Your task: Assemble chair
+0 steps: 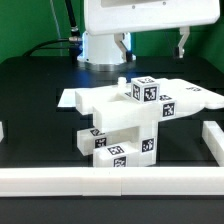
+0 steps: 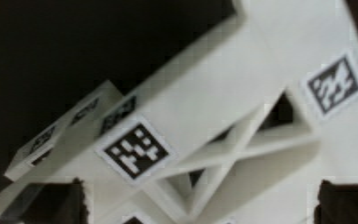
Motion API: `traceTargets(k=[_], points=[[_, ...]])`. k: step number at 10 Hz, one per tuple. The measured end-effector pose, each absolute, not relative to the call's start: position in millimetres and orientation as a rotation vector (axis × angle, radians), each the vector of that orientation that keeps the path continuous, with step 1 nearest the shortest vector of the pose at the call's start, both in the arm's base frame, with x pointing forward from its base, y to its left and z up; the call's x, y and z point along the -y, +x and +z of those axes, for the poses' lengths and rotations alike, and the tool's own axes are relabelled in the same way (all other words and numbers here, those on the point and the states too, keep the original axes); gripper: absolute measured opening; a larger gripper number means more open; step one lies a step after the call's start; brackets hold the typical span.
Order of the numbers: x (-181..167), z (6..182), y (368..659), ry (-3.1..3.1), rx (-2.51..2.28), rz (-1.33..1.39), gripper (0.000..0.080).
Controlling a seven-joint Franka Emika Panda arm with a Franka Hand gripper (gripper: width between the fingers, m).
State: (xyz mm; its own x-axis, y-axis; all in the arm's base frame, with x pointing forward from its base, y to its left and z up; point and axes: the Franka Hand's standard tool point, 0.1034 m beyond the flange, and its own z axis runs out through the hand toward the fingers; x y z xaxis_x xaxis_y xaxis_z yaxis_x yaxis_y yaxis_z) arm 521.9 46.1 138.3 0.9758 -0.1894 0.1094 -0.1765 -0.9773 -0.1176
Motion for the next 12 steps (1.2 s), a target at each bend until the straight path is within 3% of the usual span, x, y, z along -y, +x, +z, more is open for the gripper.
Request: traceTargets(k=[2, 5, 7, 12], points=[[-43.9, 142.5, 505.8, -3.034, -0.121, -0.165, 0.0648], [-41.6, 138.4, 506.7, -3.037, -0.097, -0.190, 0.0648], [-39.4, 118.0, 487.5, -3.062, -0.030, -0.214, 0.0648], [-25.7, 102.5, 468.5, -3.086, 0.002, -0.205, 0.0648]])
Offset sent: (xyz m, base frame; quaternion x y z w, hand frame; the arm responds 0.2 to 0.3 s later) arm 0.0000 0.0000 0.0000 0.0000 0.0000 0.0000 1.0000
